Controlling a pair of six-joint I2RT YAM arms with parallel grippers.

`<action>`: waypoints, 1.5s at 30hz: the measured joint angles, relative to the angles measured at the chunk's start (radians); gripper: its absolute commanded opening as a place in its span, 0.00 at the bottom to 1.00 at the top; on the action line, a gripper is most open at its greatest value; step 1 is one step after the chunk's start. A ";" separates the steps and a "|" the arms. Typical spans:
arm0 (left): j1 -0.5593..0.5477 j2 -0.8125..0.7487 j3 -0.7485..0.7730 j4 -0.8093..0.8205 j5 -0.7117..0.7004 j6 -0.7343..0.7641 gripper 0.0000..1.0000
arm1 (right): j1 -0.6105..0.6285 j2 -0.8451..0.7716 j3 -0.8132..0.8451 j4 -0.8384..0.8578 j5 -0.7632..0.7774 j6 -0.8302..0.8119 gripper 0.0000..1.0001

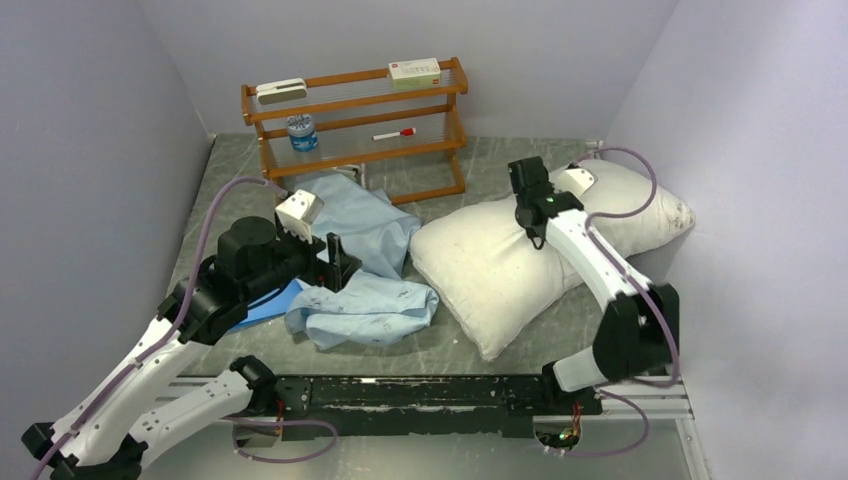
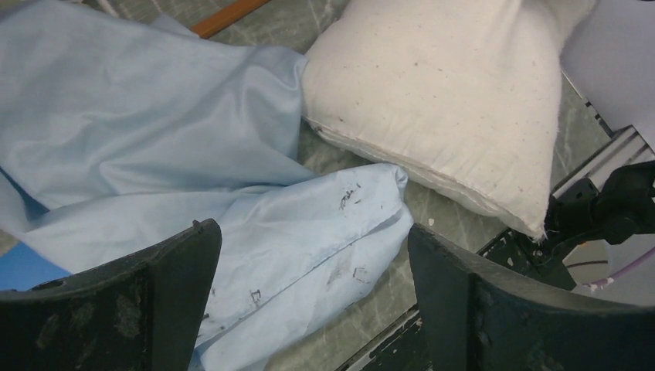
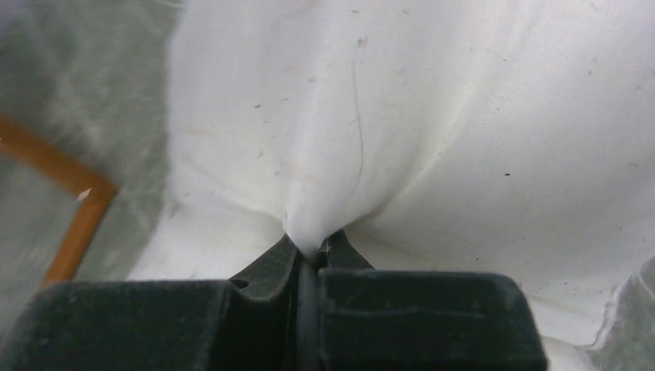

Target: Put the pillow into the pillowcase

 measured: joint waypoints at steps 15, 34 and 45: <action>0.000 -0.001 0.023 -0.060 -0.176 -0.078 0.92 | 0.000 -0.367 0.011 0.223 -0.369 -0.701 0.00; 0.000 0.008 0.161 -0.140 -0.251 -0.116 0.90 | 0.000 -0.516 0.242 -0.010 -0.967 -1.326 0.00; 0.000 -0.015 0.221 -0.207 -0.383 -0.112 0.92 | 0.005 -0.542 0.282 -0.098 -1.266 -1.421 0.00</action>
